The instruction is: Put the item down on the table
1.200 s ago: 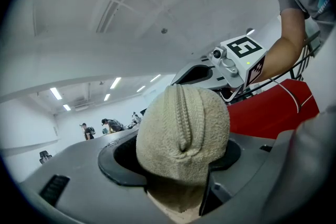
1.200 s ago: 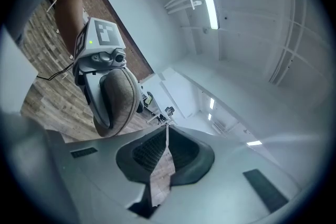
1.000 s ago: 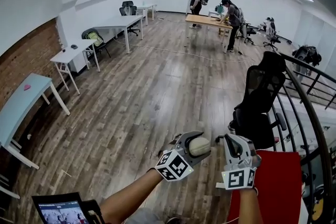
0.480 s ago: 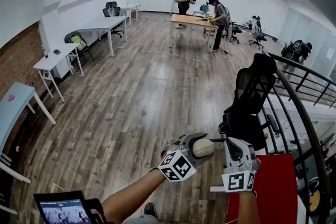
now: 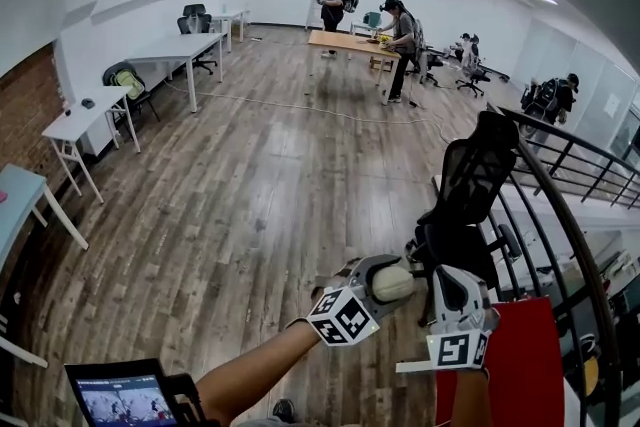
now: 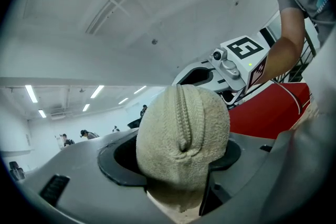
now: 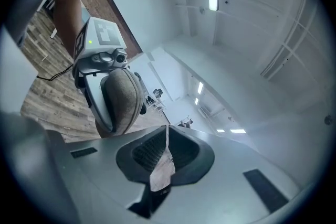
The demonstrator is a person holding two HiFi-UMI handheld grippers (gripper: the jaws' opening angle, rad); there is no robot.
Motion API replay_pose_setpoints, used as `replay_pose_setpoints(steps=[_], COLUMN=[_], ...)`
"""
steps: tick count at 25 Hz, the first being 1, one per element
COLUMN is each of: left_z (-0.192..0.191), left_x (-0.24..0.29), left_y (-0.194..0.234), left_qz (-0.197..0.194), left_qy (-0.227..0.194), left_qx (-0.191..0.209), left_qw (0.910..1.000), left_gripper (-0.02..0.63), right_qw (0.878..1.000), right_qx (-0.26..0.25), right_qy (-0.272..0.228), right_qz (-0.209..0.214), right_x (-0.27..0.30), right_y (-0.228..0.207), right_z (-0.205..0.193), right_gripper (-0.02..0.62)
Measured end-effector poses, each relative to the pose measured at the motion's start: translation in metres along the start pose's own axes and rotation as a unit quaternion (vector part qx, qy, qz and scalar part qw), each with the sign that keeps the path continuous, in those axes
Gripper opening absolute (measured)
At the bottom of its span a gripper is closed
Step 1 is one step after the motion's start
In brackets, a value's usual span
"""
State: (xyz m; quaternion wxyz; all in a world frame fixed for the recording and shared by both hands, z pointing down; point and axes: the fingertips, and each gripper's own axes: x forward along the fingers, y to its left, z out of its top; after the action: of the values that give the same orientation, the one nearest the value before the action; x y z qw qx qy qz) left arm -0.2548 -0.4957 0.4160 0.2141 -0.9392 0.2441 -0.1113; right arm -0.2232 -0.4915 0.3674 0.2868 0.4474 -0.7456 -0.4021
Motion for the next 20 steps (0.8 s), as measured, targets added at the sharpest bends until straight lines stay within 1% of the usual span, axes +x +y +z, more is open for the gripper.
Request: replay_pose_setpoints(steps=[4,9,15,20], left_z=[-0.013,-0.016,-0.063,-0.070], left_x=[0.006,0.014,0.056,0.106], left_y=[0.011,0.011,0.041,0.061], left_qz=[-0.012,-0.023,-0.025,-0.032], left_qy=[-0.004,-0.001,0.018,0.026], left_qx=[-0.006,-0.012,-0.027,-0.030], left_qw=[0.9999,0.9997,0.9992,0.9987], left_gripper=[0.307,0.307,0.307,0.307], right_qw=[1.000,1.000,0.999,0.999], right_qx=[-0.007,-0.002,0.011,0.020], right_qy=[0.018,0.027,0.031,0.033], right_qz=[-0.002,0.000,0.013,0.021], right_x=[0.016,0.021,0.074,0.101], right_y=[-0.002,-0.006,-0.001,-0.021], right_z=[0.000,-0.015,-0.059,-0.100], right_gripper=[0.006,0.006,0.006,0.006])
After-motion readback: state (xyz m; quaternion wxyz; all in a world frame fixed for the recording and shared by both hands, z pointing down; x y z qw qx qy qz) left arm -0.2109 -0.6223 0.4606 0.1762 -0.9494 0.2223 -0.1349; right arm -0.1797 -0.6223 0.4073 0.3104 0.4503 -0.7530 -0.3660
